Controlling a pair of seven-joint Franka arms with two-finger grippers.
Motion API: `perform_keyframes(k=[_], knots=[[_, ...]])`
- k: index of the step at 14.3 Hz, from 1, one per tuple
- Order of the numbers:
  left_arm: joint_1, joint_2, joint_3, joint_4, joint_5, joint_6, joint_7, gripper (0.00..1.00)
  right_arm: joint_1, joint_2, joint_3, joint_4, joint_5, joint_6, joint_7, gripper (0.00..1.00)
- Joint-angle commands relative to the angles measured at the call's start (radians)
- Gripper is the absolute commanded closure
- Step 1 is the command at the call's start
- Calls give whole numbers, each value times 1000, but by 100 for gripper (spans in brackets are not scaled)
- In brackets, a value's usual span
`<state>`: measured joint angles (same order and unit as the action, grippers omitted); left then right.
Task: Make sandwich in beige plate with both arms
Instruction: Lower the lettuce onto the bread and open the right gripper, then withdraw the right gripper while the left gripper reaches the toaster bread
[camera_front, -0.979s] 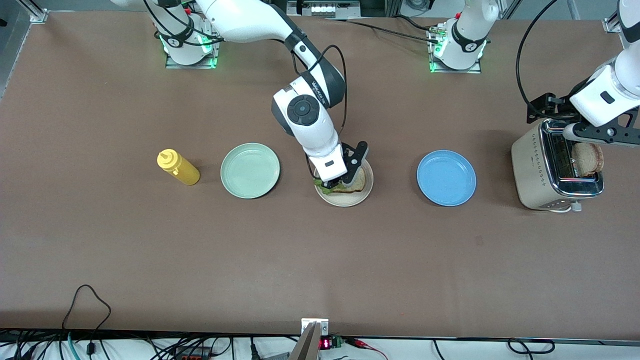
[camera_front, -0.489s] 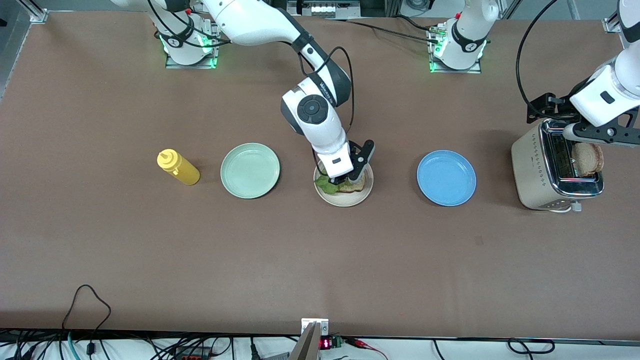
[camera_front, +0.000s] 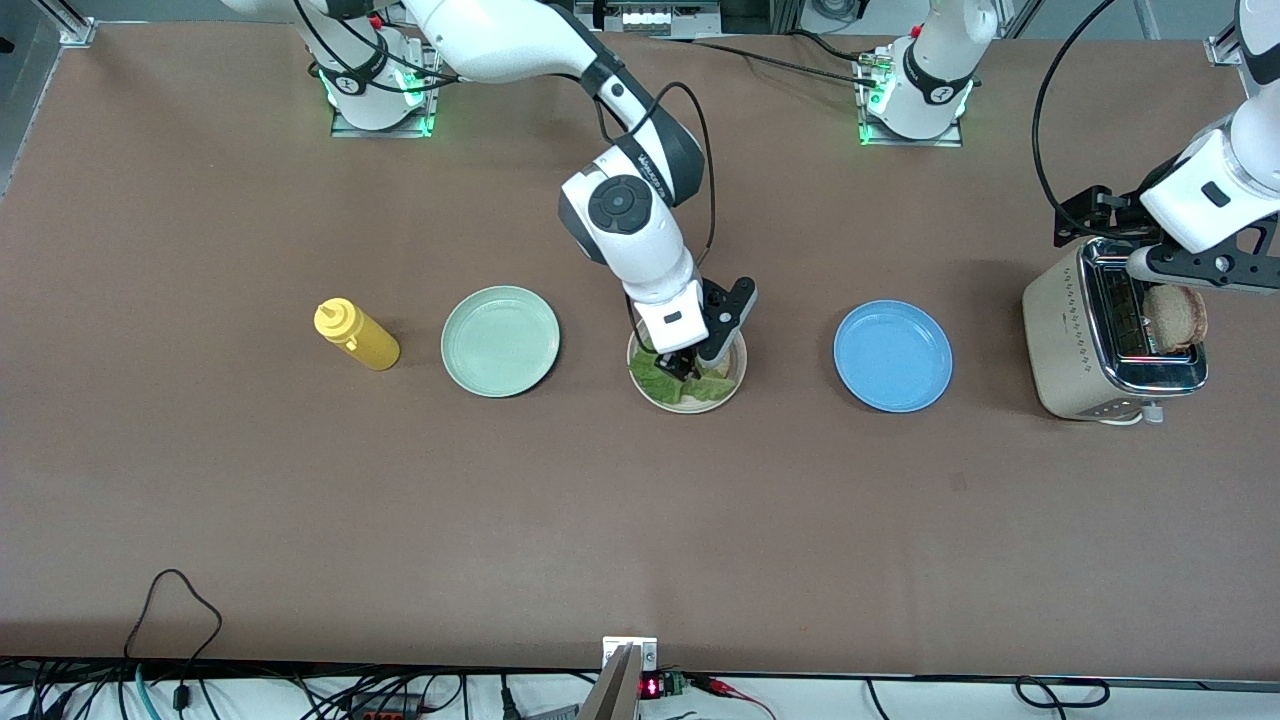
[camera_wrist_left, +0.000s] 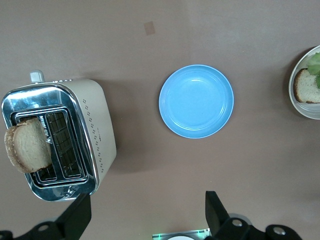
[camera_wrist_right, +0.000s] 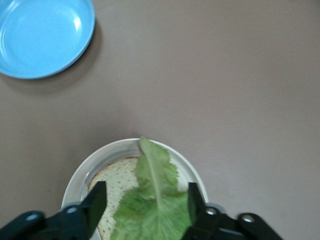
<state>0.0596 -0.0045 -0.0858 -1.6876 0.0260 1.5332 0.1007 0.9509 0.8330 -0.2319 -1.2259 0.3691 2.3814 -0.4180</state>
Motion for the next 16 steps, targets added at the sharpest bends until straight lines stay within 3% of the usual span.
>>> perform_keyframes(k=[1,5,8,11,14,16], knots=[[6,26,0,34,-9,-31,-6,0,-49,-92,-23,-15,11,-86,66,0],[40,75,5,34,0,-50,-7,0,-141,-159,-32,-17,4,-207,85,0],[120,95,9,36,118,-39,25,0,-182,-215,-67,-15,-1,-332,87,0],[216,196,9,116,163,-34,196,0,-254,-268,-72,-15,-62,-453,87,0],[337,273,6,137,112,-25,244,0,-340,-305,-28,-10,-130,-550,87,0],[393,303,8,137,36,37,269,0,-420,-336,57,-10,-197,-585,88,0]])
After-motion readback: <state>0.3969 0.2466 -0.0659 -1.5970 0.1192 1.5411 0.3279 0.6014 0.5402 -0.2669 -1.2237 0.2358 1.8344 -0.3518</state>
